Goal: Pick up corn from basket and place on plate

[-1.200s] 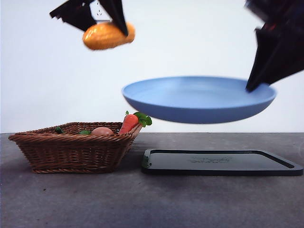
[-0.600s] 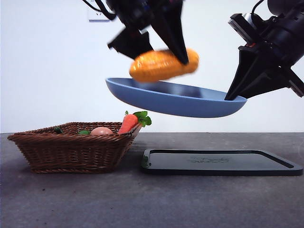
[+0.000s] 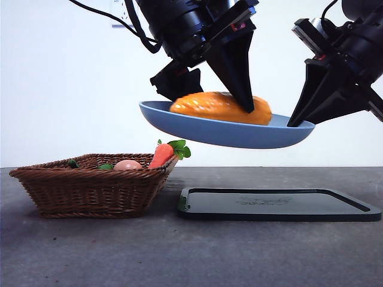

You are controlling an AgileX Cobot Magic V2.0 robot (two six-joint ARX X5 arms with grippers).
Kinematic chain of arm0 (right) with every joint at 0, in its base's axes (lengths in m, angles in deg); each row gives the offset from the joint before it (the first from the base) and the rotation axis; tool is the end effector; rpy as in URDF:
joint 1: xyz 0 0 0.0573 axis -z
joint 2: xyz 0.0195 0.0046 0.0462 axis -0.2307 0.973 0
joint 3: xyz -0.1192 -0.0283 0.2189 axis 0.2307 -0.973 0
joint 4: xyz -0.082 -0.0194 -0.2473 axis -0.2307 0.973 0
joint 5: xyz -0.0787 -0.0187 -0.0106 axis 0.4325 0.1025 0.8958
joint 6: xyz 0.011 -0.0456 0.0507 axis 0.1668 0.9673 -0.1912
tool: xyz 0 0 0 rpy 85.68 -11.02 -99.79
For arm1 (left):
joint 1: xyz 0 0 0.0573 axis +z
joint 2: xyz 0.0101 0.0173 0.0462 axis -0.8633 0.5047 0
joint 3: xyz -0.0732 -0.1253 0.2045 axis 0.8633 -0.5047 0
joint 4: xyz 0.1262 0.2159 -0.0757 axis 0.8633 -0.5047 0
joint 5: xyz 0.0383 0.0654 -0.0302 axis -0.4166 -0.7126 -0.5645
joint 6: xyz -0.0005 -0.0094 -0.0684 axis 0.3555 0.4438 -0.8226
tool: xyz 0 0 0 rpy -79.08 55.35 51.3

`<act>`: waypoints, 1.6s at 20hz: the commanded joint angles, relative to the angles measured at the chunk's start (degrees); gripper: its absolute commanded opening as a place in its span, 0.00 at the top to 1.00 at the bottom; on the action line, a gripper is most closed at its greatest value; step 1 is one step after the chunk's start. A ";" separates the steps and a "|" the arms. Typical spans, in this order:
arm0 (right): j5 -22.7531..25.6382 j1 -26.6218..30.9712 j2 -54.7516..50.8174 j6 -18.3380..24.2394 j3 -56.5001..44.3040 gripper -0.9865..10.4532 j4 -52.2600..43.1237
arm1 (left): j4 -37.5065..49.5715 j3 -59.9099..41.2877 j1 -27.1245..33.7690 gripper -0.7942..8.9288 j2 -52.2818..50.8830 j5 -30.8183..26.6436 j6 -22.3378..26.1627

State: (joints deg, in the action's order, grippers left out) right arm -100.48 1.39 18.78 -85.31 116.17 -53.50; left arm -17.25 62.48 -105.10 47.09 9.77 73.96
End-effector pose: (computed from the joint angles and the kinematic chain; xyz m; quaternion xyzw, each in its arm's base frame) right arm 0.2801 0.0904 0.2079 0.2024 0.4987 0.2963 0.7890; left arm 0.2684 -0.2909 0.2429 0.1400 0.4567 -0.4451 0.7574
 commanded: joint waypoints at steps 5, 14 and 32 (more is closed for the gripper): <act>-0.70 -0.20 0.59 -0.20 1.20 0.91 -0.33 | -2.54 2.73 -0.59 0.57 -0.46 0.07 0.52; 0.04 -0.04 0.59 0.13 1.20 0.91 -0.26 | -10.36 13.25 0.52 0.57 -5.88 0.04 0.59; 4.15 11.02 20.74 0.63 11.13 0.91 -3.87 | -13.20 15.82 3.39 0.57 -13.77 0.07 0.11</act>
State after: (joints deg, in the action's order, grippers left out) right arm -95.91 12.34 38.65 -85.05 126.11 -56.91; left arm -30.65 76.78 -101.42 33.04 9.77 74.12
